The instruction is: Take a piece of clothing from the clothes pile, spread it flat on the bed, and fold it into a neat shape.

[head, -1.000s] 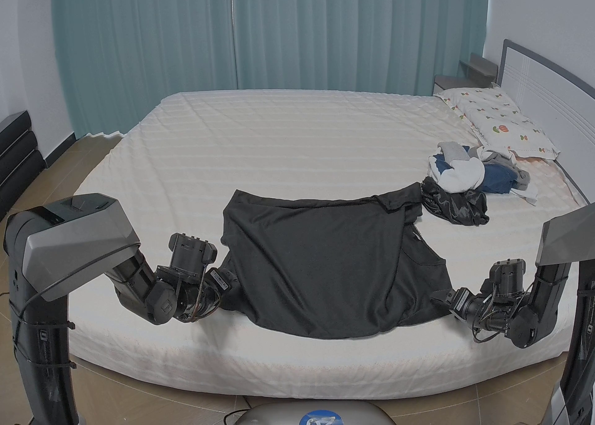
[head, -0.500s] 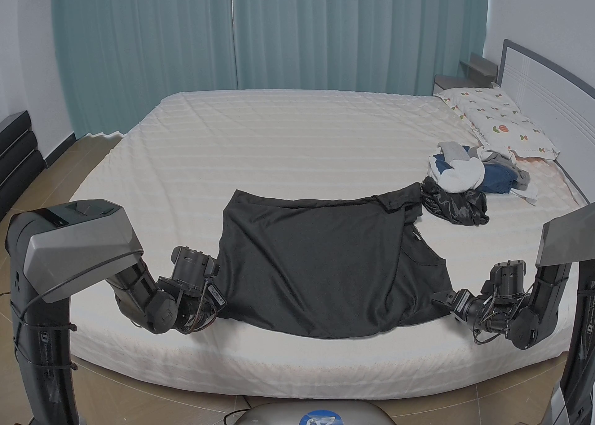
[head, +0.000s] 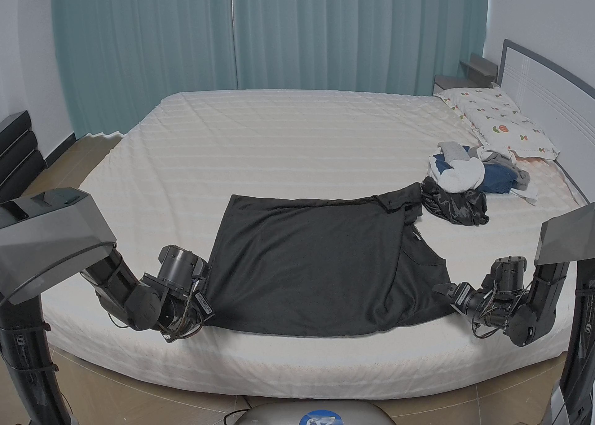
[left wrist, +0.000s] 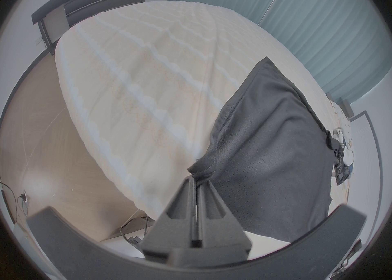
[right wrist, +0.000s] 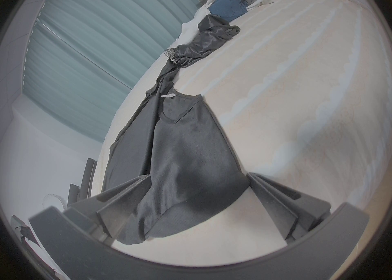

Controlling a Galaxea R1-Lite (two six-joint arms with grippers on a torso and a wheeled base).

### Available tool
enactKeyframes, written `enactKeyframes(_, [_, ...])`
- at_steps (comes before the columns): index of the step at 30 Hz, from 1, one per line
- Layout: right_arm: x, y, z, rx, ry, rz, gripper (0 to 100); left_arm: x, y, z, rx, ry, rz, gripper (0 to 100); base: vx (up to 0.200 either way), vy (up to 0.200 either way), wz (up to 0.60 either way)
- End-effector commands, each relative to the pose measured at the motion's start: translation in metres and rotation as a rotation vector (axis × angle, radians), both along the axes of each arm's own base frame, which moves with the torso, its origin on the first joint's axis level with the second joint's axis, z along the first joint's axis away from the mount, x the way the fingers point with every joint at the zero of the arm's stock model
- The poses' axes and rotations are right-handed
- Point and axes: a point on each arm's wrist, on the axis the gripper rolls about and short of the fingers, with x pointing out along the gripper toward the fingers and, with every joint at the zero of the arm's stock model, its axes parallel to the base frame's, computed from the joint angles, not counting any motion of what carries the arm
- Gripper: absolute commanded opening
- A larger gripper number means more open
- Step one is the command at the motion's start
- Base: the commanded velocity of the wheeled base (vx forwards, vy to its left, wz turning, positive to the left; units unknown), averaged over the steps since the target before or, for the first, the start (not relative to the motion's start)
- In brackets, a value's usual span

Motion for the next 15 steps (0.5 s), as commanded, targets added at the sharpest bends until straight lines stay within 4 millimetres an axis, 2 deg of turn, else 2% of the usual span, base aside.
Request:
enactKeyframes(1, [0.005,-0.003,-0.007,-0.012,0.004,-0.02,100,0.0,0.001,0.01,-0.005,-0.021,0.003,0,0.0,0.0,0.0])
enactKeyframes(3, [0.005,-0.005,-0.009,-0.025,0.011,-0.034,100,-0.002,0.003,0.009,0.011,0.01,-0.003,0,0.0,0.0,0.0])
enactKeyframes(4, [0.005,-0.005,-0.011,-0.03,0.015,-0.035,0,-0.004,0.004,0.007,0.026,0.03,-0.015,0,0.0,0.0,0.0])
enactKeyframes(15, [-0.009,-0.004,-0.009,-0.066,0.043,-0.006,0,-0.002,0.004,0.008,0.04,0.046,-0.028,0,0.0,0.0,0.0])
